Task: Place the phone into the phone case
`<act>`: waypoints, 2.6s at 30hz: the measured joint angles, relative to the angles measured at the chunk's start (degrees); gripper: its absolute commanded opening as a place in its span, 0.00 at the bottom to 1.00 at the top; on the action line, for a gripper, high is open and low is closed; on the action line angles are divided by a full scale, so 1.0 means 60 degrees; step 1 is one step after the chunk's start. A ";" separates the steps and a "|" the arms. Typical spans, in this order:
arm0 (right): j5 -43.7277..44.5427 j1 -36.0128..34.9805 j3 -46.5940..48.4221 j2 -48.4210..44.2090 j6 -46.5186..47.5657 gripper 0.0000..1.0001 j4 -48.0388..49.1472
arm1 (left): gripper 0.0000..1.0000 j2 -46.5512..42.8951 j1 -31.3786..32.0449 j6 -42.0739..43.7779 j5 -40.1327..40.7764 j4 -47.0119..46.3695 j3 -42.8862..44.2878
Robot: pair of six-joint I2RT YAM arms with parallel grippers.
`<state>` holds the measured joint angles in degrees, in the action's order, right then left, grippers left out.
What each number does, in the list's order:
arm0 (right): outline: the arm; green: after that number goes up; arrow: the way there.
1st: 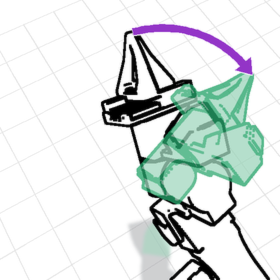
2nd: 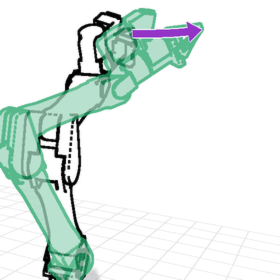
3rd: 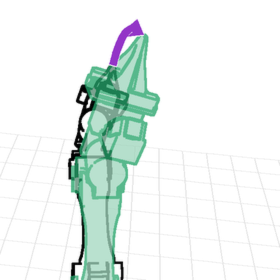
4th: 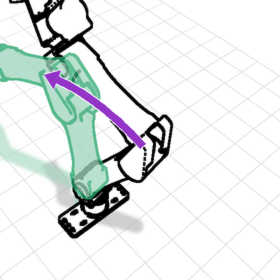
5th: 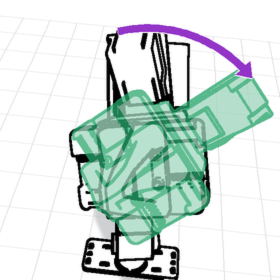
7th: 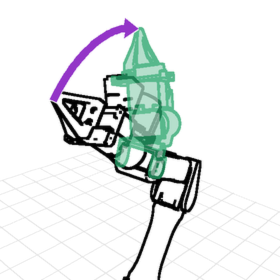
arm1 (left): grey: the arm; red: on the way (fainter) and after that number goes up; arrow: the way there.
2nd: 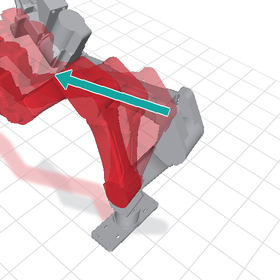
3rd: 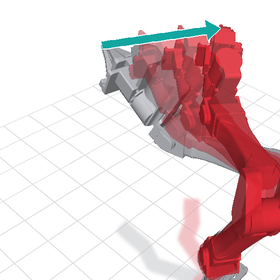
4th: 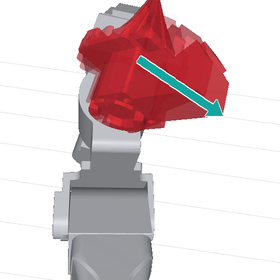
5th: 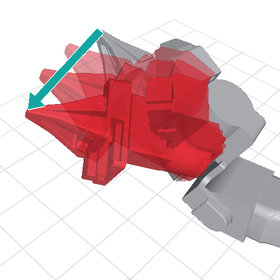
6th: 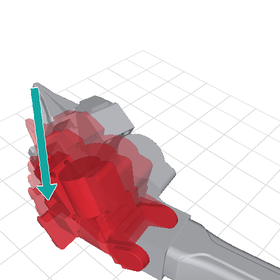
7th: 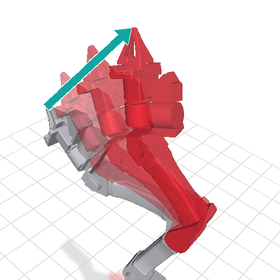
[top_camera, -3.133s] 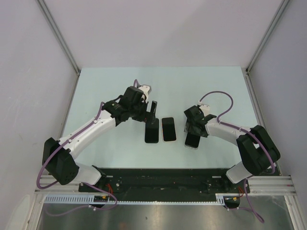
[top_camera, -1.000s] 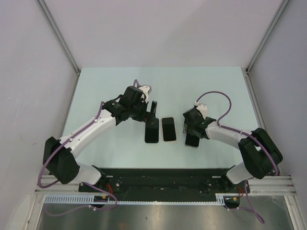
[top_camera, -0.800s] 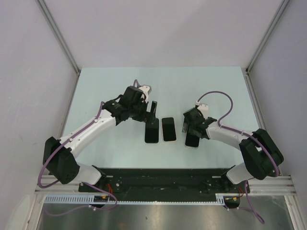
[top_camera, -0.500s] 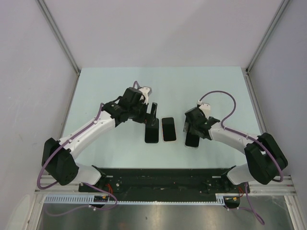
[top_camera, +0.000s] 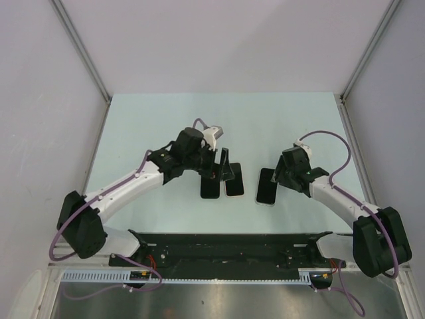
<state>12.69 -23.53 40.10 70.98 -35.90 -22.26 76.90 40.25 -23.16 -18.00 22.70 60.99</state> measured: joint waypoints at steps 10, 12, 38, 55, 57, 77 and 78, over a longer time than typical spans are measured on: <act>-0.3195 0.1920 -0.1359 -0.0302 0.0200 0.46 0.1151 | 0.85 0.2736 0.1060 -0.0554 -0.0040 -0.0674 0.1840; -0.3676 0.2022 -0.1490 -0.0310 0.0208 0.45 0.1384 | 0.84 0.3220 0.1151 -0.0663 -0.0036 -0.0914 0.2084; -0.4444 0.2295 -0.1923 0.0477 0.0448 0.11 0.3096 | 0.68 0.6433 0.1209 -0.1443 -0.0135 -0.2543 0.2393; -0.4532 0.3038 -0.2222 -0.0277 0.0310 0.52 0.2783 | 0.63 0.7362 0.1209 -0.1665 -0.0346 -0.2987 0.3228; -0.4696 0.3162 -0.2339 -0.0277 0.0331 0.55 0.2863 | 0.61 0.7457 0.1209 -0.1676 -0.0372 -0.2994 0.3337; -0.6488 0.3428 -0.2681 0.1067 -0.0270 0.68 0.5453 | 0.33 0.7887 0.1173 -0.2186 -0.0525 -0.3195 0.3585; -0.6604 0.3424 -0.2696 0.1144 -0.0342 0.68 0.5603 | 0.33 0.7894 0.1169 -0.2215 -0.0543 -0.3195 0.3585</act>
<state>-26.94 -2.98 23.92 77.84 -37.95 11.35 124.27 47.27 -36.45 -21.26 3.53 82.50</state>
